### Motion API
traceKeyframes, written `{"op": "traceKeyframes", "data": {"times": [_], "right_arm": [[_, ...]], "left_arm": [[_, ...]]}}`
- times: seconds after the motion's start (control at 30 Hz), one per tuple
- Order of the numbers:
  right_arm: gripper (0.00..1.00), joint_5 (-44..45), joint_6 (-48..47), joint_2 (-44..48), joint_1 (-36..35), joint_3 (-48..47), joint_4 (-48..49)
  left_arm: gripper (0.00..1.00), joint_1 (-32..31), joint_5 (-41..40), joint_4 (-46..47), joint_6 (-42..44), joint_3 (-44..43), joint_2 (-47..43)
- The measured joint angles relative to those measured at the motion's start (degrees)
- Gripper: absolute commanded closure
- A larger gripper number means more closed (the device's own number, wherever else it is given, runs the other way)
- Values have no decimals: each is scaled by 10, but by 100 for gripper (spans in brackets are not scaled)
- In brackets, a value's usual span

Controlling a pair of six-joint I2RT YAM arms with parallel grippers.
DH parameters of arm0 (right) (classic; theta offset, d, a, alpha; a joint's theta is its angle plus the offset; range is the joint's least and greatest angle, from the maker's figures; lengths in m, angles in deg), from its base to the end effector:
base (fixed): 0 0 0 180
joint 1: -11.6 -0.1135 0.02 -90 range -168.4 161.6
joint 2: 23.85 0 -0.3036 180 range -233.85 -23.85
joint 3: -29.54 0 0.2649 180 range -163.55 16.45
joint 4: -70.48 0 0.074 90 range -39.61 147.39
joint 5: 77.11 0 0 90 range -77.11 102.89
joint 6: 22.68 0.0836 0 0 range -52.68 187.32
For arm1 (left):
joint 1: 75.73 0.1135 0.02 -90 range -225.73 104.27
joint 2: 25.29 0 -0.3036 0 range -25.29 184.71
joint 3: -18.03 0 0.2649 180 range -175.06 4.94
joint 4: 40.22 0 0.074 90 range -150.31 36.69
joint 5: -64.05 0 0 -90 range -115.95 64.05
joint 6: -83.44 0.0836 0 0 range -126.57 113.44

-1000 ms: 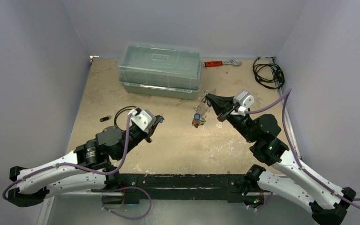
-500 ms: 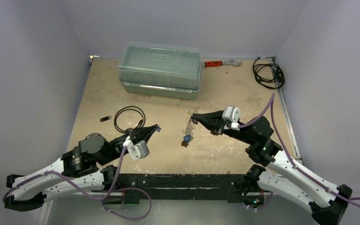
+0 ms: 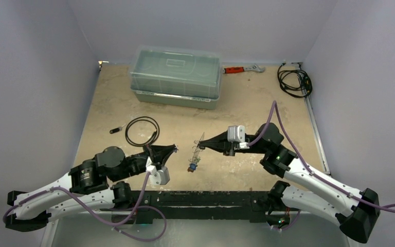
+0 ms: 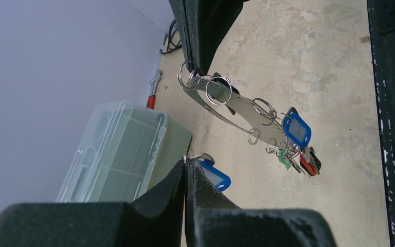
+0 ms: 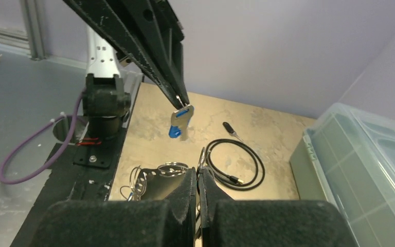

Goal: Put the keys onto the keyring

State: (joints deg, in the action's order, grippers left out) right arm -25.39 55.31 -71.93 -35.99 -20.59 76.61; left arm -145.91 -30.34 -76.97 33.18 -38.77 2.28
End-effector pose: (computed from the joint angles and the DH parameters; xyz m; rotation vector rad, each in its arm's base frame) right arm 0.1102 0.1974 0.3687 -1.2042 0.9535 0.9740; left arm 0.0528 -0.1277 0.3628 1.3684 1.0299 -0.3306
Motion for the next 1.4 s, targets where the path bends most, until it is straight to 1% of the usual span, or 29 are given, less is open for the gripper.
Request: {"op": "traceKeyframes", "data": {"times": [0.1,0.17,0.33,0.57,0.8,1.03,1.2,1.4], "right_arm": [[100,-16,-12,-9,-9,0,0],[100,-11,-29,-16,-26,0,0],[100,29,-85,-22,-76,10,-6],[100,60,-133,-36,-101,26,-4],[100,99,-179,-36,-141,64,10],[100,149,-217,-37,-172,66,28],[100,185,-241,-43,-201,67,33],[100,214,-257,-52,-214,73,35]], "left_arm": [[100,0,10,-10,10,0,0],[100,0,16,-21,19,0,1],[100,0,26,-47,29,-1,17],[100,0,52,-85,34,-8,30],[100,0,73,-94,40,-12,25],[100,0,93,-110,44,-26,59],[100,0,103,-118,44,-26,64],[100,0,106,-120,44,-27,65]]}}
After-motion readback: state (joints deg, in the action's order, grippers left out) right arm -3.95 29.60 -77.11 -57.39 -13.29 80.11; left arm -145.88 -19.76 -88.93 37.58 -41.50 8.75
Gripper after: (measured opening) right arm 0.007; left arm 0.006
